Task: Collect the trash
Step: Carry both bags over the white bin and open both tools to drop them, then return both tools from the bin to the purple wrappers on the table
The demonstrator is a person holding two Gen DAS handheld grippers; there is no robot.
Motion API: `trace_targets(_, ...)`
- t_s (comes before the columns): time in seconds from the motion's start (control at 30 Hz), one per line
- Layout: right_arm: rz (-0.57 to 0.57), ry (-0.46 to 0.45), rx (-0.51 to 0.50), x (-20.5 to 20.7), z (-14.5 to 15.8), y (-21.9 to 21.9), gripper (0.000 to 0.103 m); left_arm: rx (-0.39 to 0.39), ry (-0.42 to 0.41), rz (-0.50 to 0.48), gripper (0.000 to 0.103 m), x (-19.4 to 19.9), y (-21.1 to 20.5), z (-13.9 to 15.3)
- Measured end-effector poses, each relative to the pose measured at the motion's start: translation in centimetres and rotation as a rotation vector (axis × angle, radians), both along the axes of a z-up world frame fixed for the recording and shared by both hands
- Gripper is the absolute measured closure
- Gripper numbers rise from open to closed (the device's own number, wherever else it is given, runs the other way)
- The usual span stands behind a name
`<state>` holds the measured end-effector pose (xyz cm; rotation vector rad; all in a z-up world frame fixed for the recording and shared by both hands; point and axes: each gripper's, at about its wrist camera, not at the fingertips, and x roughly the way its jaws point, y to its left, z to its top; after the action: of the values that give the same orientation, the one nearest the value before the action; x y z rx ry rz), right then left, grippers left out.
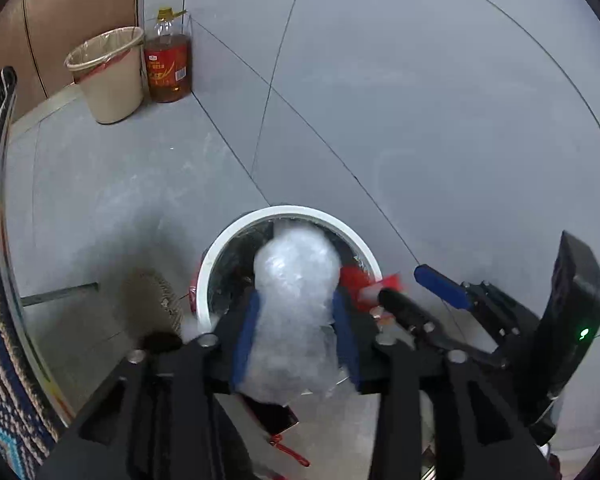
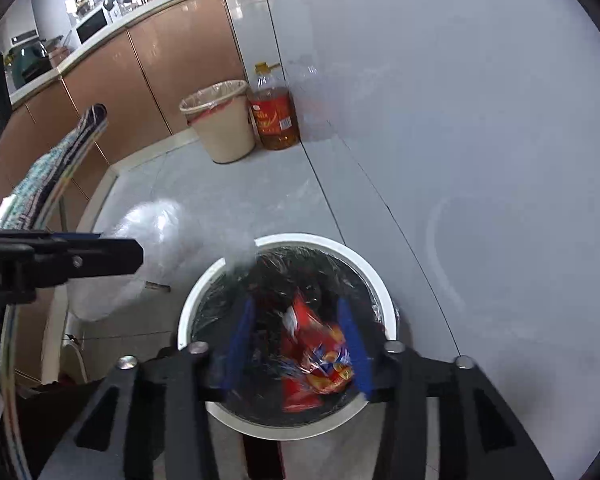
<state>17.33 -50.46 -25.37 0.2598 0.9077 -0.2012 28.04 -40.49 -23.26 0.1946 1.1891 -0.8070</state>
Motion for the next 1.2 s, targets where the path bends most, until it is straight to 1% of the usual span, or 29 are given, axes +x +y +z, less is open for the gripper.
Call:
trace_targets(0.03, -0.002, 0.004, -0.001, -0.1, -0.1, 0.0, 0.053, -0.004, 0.0, 0.004, 0.061, 0.3, 0.1, 0.0)
trace_targets(0.17, -0.012, 0.011, 0.0, -0.2, -0.3, 0.0, 0.05, -0.021, 0.006, 0.01, 0.061, 0.4, 0.4, 0.4)
trace_targets(0.3, -0.022, 0.006, -0.011, -0.8, 0.4, 0.5, 0.049, -0.048, 0.001, 0.008, 0.061, 0.0, 0.9, 1.2)
trace_targets(0.47, -0.028, -0.029, -0.019, -1.0, 2.8, 1.4, 0.048, -0.086, -0.041, 0.013, 0.061, -1.2, 2.3, 3.6)
trace_targets(0.6, -0.013, -0.073, -0.036, -1.7, 5.5, 3.1, 0.044, -0.119, -0.119, 0.041, 0.061, -2.5, 4.8, 6.1)
trace_targets(0.7, 0.01, -0.118, -0.054, -2.4, 8.0, 5.1, 0.039, -0.138, -0.197, 0.092, 0.061, -3.4, 7.8, 8.0)
trace_targets(0.83, 0.053, -0.174, -0.083, -3.5, 10.7, 8.7, 0.031, -0.174, -0.303, 0.187, 0.061, -5.2, 13.2, 10.0)
trace_targets(0.93, 0.103, -0.219, -0.094, -4.2, 12.4, 11.7, 0.026, -0.16, -0.401, 0.246, 0.061, -6.7, 17.2, 11.2)
trace_targets(1.1, 0.193, -0.276, -0.147, -5.7, 14.5, 16.7, 0.021, -0.171, -0.489, 0.356, 0.061, -9.0, 24.0, 12.8)
trace_targets(1.17, 0.219, -0.302, -0.176, -6.3, 15.2, 18.5, 0.015, -0.188, -0.523, 0.408, 0.061, -10.1, 26.7, 13.5)
trace_targets(1.2, 0.23, -0.313, -0.189, -6.6, 15.5, 19.4, 0.013, -0.193, -0.54, 0.427, 0.059, -10.6, 27.7, 13.8)
